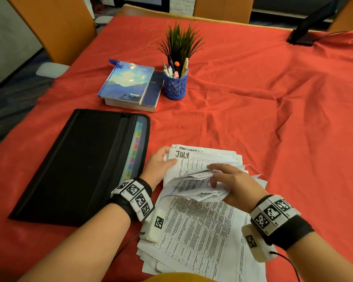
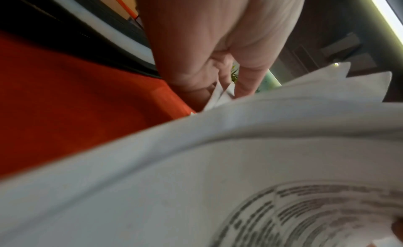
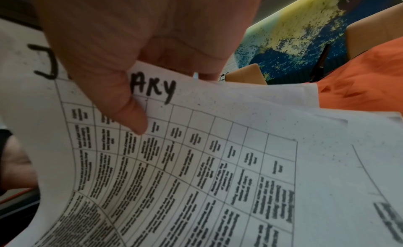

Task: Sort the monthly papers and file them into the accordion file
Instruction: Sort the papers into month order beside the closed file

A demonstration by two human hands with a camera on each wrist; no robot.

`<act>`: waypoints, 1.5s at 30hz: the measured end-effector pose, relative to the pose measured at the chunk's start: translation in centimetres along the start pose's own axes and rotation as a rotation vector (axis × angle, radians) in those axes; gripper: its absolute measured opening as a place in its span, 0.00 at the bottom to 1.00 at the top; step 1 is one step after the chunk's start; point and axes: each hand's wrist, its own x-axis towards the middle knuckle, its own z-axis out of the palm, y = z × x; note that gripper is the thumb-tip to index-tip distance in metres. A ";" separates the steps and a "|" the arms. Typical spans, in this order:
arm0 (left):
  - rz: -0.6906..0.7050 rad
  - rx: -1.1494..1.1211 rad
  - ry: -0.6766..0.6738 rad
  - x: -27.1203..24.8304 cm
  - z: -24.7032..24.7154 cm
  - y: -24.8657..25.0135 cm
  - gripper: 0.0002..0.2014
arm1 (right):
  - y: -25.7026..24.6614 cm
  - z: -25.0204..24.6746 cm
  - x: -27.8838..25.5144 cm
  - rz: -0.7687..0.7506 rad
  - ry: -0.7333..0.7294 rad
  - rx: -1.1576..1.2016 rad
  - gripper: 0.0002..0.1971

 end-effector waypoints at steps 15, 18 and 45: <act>0.053 0.279 -0.205 0.2 -0.3 -0.4 0.12 | 0.3 0.1 0.8 0.088 -0.067 0.034 0.14; 0.028 0.237 -0.150 0.1 0.1 -0.3 0.10 | 0.4 0.1 0.7 0.059 -0.059 0.061 0.14; -0.021 0.062 -0.160 0.0 0.1 0.7 0.20 | 0.1 -0.4 1.4 -0.027 -0.144 -0.007 0.12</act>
